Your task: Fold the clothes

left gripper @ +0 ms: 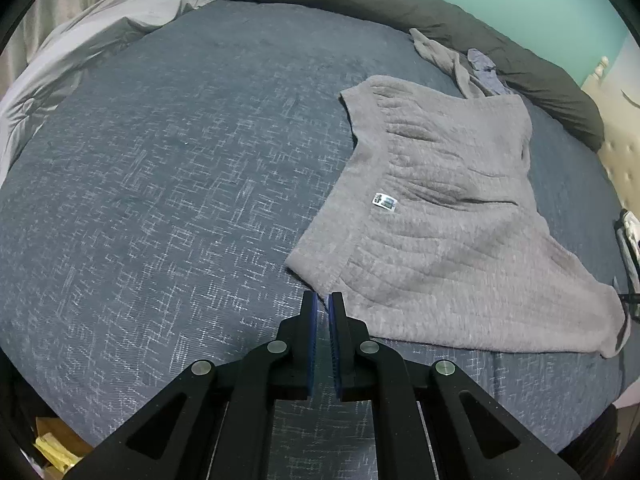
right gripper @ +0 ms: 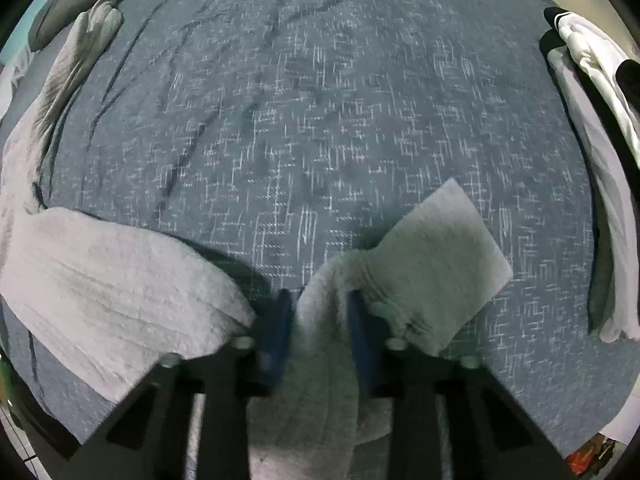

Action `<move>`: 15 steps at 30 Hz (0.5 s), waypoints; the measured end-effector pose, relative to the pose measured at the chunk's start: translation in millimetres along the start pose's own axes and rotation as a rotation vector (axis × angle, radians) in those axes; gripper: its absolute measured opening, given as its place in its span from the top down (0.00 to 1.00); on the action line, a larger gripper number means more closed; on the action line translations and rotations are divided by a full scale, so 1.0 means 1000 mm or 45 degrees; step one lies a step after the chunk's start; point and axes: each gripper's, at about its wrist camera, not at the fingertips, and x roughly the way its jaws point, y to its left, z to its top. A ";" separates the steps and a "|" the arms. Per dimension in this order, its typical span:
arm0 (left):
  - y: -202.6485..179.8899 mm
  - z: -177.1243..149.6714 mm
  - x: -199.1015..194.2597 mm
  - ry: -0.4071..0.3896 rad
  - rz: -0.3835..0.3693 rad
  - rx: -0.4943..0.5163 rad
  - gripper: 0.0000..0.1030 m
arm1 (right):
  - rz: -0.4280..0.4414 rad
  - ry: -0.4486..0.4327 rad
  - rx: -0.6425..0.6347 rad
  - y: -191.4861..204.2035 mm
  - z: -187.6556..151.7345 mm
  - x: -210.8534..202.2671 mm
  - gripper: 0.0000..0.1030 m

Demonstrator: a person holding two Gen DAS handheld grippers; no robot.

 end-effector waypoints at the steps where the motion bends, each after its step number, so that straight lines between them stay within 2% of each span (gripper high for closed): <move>1: -0.001 0.000 0.000 -0.002 -0.001 0.000 0.94 | 0.009 -0.012 -0.009 -0.002 -0.002 -0.002 0.90; 2: -0.001 0.000 0.000 -0.003 -0.001 0.000 0.94 | 0.015 -0.033 -0.015 -0.004 -0.005 -0.006 0.93; 7: -0.007 0.001 -0.004 -0.017 -0.010 0.005 0.94 | 0.070 -0.191 0.012 -0.029 -0.028 -0.045 0.96; 12: -0.015 0.002 -0.007 -0.024 -0.025 0.018 0.94 | 0.126 -0.342 0.063 -0.064 -0.074 -0.086 0.96; 15: -0.022 0.002 -0.007 -0.024 -0.041 0.020 0.94 | 0.125 -0.364 0.092 -0.080 -0.106 -0.090 0.96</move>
